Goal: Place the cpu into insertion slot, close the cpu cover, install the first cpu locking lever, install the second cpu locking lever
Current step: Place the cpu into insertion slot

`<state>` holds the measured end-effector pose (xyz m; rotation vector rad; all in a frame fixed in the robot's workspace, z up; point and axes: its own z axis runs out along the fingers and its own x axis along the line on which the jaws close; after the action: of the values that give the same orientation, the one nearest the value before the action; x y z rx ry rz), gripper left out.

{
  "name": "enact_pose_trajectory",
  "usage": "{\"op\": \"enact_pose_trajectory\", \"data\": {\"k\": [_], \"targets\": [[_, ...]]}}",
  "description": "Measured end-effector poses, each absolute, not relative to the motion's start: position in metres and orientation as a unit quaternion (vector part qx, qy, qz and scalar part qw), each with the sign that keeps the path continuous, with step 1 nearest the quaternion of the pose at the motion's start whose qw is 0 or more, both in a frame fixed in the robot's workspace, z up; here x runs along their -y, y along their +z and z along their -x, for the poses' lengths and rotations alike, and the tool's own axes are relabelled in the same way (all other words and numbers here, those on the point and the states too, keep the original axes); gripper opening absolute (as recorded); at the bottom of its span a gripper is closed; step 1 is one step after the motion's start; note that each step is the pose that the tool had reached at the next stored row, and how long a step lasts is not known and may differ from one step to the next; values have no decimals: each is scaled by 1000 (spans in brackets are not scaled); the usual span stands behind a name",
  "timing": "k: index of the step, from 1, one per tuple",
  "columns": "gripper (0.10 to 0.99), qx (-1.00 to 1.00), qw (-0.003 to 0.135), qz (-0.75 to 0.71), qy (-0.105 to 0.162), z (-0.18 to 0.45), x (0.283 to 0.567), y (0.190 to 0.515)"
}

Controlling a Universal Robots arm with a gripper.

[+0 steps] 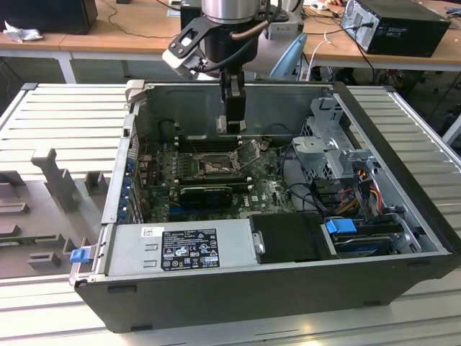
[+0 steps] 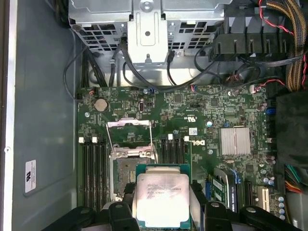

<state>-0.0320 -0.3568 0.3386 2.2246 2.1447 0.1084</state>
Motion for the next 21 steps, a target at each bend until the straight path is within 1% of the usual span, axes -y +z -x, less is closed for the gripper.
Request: {"op": "enact_pose_trajectory", "data": {"k": [7,12,21], "targets": [[525,-687,25,-725,35,32,357,335],[525,-695,25,-718,35,32,355,326],[525,-695,24,-718,35,32,355,318]]}}
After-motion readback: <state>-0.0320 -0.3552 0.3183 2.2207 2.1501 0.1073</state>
